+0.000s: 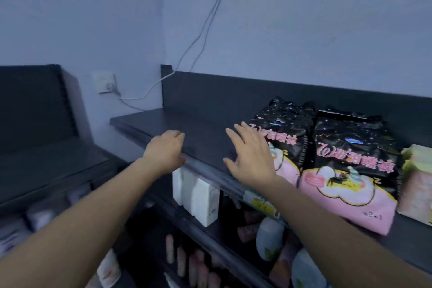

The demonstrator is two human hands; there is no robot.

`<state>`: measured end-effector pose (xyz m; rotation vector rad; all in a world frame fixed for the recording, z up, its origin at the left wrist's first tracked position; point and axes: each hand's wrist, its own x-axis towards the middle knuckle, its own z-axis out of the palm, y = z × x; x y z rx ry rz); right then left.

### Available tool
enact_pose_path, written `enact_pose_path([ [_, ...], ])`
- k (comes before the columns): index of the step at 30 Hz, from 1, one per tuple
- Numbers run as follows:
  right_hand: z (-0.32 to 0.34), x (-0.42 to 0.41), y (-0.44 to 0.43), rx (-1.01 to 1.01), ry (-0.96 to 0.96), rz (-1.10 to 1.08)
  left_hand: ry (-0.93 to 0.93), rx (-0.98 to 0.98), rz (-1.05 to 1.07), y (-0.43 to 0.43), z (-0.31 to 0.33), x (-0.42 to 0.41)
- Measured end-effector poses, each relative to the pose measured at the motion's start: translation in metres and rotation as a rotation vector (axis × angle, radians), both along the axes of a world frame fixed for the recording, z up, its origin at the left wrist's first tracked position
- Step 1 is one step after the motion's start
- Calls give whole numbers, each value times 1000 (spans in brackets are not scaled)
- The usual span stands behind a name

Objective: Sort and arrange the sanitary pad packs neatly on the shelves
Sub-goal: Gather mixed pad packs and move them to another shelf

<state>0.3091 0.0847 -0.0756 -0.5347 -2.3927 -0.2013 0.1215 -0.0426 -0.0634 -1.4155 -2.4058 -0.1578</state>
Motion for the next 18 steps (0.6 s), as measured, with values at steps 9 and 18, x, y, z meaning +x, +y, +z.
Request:
enact_pose_path([
  [9, -7, -114, -106, -96, -245, 277, 7, -81, 382, -176, -3, -51],
  [18, -7, -195, -272, -91, -343, 508, -23, -149, 707, -378, -1, -66],
])
